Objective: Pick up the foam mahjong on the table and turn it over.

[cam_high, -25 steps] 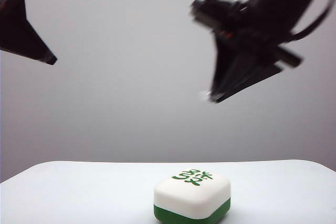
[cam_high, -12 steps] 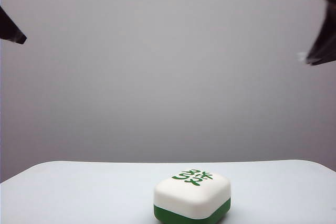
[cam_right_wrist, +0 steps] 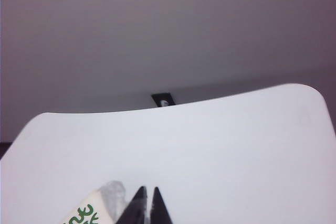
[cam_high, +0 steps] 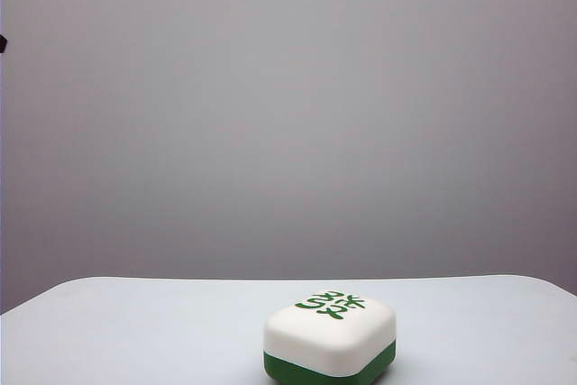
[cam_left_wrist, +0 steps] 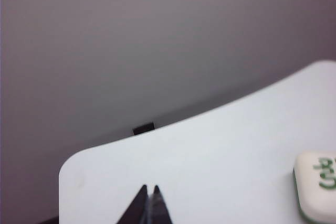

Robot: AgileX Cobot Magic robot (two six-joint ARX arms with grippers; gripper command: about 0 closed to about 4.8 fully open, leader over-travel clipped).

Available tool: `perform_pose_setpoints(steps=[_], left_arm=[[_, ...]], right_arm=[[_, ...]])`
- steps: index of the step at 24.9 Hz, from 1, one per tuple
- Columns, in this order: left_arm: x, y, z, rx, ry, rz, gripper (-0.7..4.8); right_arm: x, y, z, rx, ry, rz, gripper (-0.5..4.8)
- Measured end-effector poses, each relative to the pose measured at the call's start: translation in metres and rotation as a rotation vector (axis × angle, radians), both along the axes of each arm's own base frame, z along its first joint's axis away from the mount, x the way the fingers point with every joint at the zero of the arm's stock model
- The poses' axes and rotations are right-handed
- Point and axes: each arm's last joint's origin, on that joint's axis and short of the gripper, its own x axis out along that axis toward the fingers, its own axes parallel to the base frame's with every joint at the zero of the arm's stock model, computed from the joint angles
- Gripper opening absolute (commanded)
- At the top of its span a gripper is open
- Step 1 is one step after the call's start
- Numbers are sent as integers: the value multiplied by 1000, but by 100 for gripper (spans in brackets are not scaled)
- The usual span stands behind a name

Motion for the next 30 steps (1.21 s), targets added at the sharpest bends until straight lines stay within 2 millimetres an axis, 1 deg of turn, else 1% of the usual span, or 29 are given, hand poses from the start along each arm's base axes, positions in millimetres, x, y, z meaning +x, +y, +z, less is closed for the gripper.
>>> perform_pose_setpoints(steps=[4, 9, 15, 18, 21, 22, 25, 30], left_arm=[[-4, 2, -9, -51, -50, 11, -4], [-9, 4, -22, -85, -74, 14, -4], [-14, 6, -38, -120, -97, 12, -4], [-16, 6, -46, -124, -104, 12, -4], [-16, 6, -59, -121, -93, 13, -5], [-16, 6, -61, -116, -82, 13, -5], [-15, 8, -61, -108, -78, 33, -5], [-12, 18, -61, -90, -85, 121, -5]], right_arm=[[-11, 3, -12, -1, -33, -4, -6], [-26, 7, -19, 4, -129, -9, -6], [-33, 12, -29, 9, -177, -15, -6], [-33, 14, -41, 7, -161, 4, -6], [-33, 15, -62, 4, -150, 9, -6], [-33, 15, -67, -2, -137, 8, -6], [-34, 14, -64, -20, -179, 4, -6], [-34, 14, -64, -58, -185, 1, -6]])
